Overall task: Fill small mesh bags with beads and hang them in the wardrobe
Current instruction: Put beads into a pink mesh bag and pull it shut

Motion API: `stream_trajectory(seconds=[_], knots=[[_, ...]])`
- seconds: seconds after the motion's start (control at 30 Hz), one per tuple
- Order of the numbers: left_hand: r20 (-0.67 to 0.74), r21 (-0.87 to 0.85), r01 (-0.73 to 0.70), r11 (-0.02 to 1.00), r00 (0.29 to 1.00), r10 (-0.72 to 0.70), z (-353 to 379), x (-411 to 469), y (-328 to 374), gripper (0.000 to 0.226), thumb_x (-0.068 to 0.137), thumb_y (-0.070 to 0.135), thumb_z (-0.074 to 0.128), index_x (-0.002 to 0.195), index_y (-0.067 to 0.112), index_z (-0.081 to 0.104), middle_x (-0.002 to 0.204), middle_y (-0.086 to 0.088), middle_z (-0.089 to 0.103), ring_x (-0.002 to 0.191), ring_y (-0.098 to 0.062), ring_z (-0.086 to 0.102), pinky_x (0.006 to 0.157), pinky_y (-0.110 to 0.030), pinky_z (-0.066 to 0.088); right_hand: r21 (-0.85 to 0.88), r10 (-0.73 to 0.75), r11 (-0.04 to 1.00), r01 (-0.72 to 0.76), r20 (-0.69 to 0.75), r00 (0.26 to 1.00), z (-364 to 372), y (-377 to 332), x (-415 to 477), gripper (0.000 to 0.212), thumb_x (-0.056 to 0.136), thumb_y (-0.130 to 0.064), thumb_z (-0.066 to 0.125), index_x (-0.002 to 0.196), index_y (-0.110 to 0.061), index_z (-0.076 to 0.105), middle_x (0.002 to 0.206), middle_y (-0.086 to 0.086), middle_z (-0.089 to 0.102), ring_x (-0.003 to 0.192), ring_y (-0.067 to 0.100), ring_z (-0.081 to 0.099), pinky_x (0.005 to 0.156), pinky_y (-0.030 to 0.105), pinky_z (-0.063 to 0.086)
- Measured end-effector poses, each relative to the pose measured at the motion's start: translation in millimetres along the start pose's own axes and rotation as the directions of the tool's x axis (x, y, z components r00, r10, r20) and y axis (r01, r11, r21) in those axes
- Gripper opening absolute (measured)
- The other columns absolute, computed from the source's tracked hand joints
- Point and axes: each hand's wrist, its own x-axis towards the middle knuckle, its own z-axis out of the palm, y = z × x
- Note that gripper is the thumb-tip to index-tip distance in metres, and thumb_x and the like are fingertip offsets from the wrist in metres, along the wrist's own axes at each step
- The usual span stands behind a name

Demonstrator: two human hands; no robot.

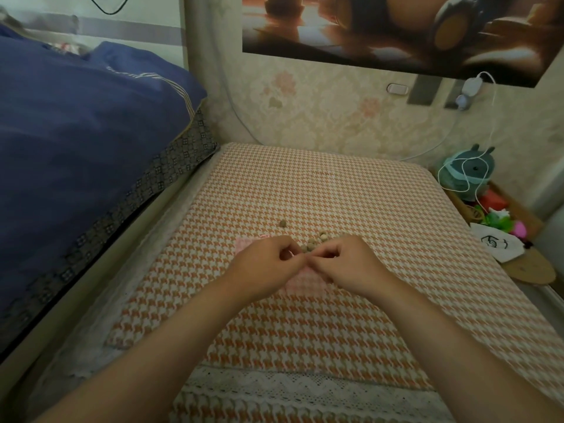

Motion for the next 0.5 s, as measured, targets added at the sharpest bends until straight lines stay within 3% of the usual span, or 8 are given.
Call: stream_trajectory(seconds=[0.17,0.33,0.5], knots=[[-0.001,-0.074,0.082,0.994,0.997,-0.082,-4.3,3.0,1.7,0.02,0.086,0.045,0.068,0.074,0.029,0.074,0.072,0.008,0.074,0.067,-0.011,0.07,0.07,-0.044,0.06,-0.07,-0.048,0.997,0.044,-0.05,0.998,1.5,-3.2,-2.8,0.017,0.09,-0.024,0.072,0.076,-0.029,0.08,0.062,-0.018,0.069,0.054,-0.003,0.061,0.054,0.017,0.045],[-0.005,0.009,0.09,0.996,0.996,-0.09,-5.3,3.9,1.2,0.012,0.08,0.034,0.073,0.068,0.034,0.076,0.062,0.017,0.07,0.062,-0.002,0.066,0.066,-0.036,0.061,-0.154,-0.074,0.986,0.062,-0.073,0.995,6.3,-1.1,-2.3,0.014,0.085,-0.027,0.074,0.072,-0.032,0.078,0.07,-0.018,0.072,0.066,0.002,0.067,0.061,0.025,0.057],[-0.022,0.078,0.057,0.995,0.998,-0.055,-2.4,2.4,0.7,0.009,0.084,0.034,0.069,0.075,0.033,0.072,0.067,0.013,0.07,0.063,-0.002,0.065,0.062,-0.03,0.058,-0.139,-0.022,0.99,0.016,-0.04,0.999,8.8,0.4,-0.6,0.008,0.085,-0.027,0.076,0.082,-0.033,0.072,0.073,-0.01,0.072,0.061,0.005,0.067,0.061,0.031,0.059]])
